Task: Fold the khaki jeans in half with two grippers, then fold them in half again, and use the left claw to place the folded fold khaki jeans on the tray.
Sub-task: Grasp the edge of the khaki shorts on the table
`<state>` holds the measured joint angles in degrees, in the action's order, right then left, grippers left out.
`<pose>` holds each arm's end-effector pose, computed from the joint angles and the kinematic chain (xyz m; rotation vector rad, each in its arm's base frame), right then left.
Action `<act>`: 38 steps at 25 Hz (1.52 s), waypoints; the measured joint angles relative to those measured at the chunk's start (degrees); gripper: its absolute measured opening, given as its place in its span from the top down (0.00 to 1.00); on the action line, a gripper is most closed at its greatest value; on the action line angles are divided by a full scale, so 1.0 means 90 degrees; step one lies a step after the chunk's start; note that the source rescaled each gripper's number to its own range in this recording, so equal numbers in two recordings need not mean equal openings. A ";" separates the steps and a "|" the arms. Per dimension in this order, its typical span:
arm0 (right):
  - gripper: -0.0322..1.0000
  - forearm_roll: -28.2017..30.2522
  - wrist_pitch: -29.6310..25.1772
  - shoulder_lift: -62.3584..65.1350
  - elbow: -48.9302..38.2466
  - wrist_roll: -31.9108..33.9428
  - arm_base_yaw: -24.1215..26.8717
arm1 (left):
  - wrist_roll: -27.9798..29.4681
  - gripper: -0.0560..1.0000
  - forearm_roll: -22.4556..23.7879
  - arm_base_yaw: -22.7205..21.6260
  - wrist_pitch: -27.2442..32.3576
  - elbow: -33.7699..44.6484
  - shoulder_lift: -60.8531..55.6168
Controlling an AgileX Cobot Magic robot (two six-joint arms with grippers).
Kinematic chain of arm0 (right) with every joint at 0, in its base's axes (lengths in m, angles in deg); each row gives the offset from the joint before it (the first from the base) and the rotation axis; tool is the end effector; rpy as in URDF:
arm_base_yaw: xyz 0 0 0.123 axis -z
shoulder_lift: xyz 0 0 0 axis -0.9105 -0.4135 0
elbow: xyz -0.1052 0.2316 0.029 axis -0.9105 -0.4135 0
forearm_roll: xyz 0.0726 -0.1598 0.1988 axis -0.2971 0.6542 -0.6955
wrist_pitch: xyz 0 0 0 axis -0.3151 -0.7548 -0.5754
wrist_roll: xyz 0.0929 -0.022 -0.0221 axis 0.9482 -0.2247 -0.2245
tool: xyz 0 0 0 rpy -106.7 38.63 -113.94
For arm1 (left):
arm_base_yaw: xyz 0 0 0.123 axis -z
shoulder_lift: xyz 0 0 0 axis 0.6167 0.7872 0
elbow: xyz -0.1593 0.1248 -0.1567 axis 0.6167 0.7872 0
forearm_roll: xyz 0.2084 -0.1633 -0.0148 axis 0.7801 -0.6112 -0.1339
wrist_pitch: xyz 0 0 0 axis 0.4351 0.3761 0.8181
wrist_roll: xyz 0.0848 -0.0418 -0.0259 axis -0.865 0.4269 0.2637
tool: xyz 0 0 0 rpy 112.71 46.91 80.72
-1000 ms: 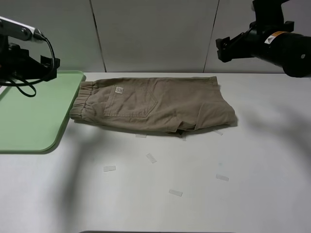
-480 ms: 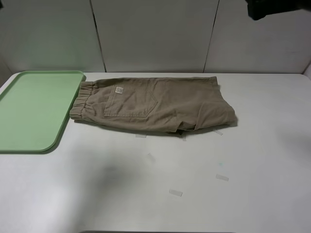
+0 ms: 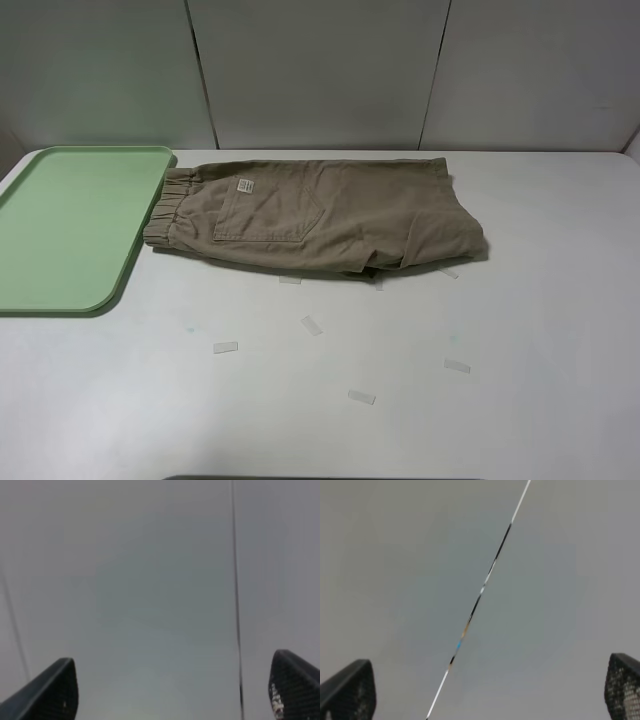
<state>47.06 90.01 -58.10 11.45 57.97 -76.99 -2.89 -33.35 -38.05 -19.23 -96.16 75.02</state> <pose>0.2463 0.0468 0.3853 -0.3677 1.2922 -0.1826 0.1416 -0.0036 0.3906 0.1170 1.2442 0.0964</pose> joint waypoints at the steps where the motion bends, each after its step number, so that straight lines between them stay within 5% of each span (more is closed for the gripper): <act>1: 0.00 0.0000 -0.0114 0.0095 0.0000 0.0000 0.0000 | 0.0006 0.23 0.0000 0.0000 0.0256 -0.0006 -0.0237; 8: 0.00 0.0000 -0.0610 0.0580 0.0005 -0.0003 0.0000 | 0.0019 0.23 -0.0037 0.0000 0.1896 -0.0006 -0.1554; 12: 0.00 0.0000 -0.0846 0.0707 0.0007 -0.0003 0.0000 | -0.0061 0.23 -0.0475 0.0000 0.2827 -0.0011 -0.1886; 22: 0.00 0.0000 -0.1178 0.0896 0.0007 -0.0003 0.0000 | -0.2900 0.23 -0.3638 0.0262 0.4344 -0.0011 -0.2116; 26: 0.00 0.0000 -0.1185 0.0929 0.0007 -0.0003 0.0000 | -0.4001 0.23 -0.4282 0.0289 0.5262 -0.0011 -0.2119; 32: 0.00 0.0000 -0.1185 0.0929 0.0007 0.0023 0.0000 | -0.4010 0.22 -0.4637 0.0289 0.5837 0.0042 -0.2119; 38: 0.00 0.0000 -0.1185 0.0929 0.0007 0.0023 0.0000 | -0.3565 0.08 -0.4906 0.0289 0.6425 0.0142 -0.2119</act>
<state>47.06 79.34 -49.73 11.51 58.17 -76.99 -34.97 -77.51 -35.45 38.60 -94.88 55.95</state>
